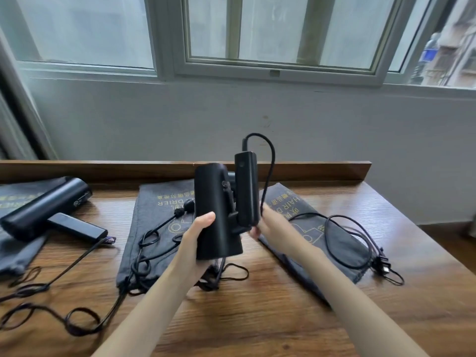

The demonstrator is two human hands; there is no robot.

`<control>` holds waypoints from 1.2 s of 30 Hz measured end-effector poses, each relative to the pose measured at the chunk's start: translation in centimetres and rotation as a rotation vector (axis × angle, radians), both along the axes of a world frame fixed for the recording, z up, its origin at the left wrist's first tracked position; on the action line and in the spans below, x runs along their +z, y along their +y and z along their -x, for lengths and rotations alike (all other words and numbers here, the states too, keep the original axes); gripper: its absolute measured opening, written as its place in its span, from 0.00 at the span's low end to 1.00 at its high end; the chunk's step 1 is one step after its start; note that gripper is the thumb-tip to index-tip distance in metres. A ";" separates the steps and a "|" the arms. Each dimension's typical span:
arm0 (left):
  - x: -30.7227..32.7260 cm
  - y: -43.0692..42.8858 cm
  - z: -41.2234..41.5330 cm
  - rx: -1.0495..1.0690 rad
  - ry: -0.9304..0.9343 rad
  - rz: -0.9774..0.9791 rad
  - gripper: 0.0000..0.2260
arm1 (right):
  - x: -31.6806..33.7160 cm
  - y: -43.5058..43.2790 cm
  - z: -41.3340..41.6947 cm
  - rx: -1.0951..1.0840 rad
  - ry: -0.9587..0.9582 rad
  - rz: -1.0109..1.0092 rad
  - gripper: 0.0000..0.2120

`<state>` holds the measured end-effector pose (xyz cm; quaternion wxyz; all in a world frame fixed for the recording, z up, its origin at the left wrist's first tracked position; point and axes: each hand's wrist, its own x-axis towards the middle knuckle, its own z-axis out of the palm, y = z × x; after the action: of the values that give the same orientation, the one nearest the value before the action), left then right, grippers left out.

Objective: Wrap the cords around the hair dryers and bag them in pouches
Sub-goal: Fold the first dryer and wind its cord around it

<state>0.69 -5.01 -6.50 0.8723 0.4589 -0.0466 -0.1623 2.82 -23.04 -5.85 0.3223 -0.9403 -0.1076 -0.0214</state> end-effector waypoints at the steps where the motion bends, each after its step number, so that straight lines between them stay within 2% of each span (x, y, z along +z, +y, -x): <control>1: 0.2 -0.3 -0.1 0.021 -0.002 0.035 0.34 | -0.4 0.6 0.3 0.061 0.030 0.120 0.13; 3: 0.8 -0.9 -0.2 0.059 -0.007 0.046 0.28 | -0.6 1.7 1.2 0.108 0.056 0.198 0.08; 5: 1.0 -1.3 -0.2 0.106 -0.028 -0.018 0.22 | -0.8 2.4 1.9 0.145 0.046 0.119 0.08; 8: 0.8 -1.3 -0.3 0.211 -0.091 -0.149 0.20 | -0.7 2.5 2.4 0.126 0.028 0.091 0.06; 11: 0.4 -0.7 -0.8 0.350 -0.177 -0.317 0.23 | -0.6 2.1 2.8 0.125 0.018 0.114 0.02; 15: -0.1 -0.7 -1.2 0.497 -0.225 -0.545 0.31 | -0.4 2.2 3.4 0.148 -0.034 0.162 0.10; 19: 0.2 -0.7 -1.2 0.546 -0.237 -0.540 0.31 | -0.4 2.0 3.8 0.135 0.010 -0.019 0.11; 22: 0.6 0.0 -1.3 0.496 -0.234 -0.473 0.25 | -0.5 1.2 4.1 0.032 -0.002 -0.175 0.05; 26: 0.9 1.6 -1.2 0.373 -0.296 -0.446 0.25 | -0.6 -1.3 2.7 -0.234 0.101 -0.636 0.10; 28: 1.2 2.4 -1.2 0.308 -0.344 -0.493 0.26 | 0.0 -3.0 2.1 -0.338 0.100 -0.764 0.11; 32: 1.8 3.4 -1.3 0.230 -0.413 -0.636 0.25 | 1.7 -4.9 1.7 -0.419 -0.124 -0.891 0.12; 36: 1.4 3.4 -1.3 0.211 -0.397 -0.732 0.26 | 3.6 -4.9 2.1 -0.303 -0.361 -0.947 0.13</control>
<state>1.98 -1.66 -5.06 0.6376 0.7629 -0.1060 0.0133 0.74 -27.95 -2.29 0.6814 -0.6779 -0.0026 -0.2758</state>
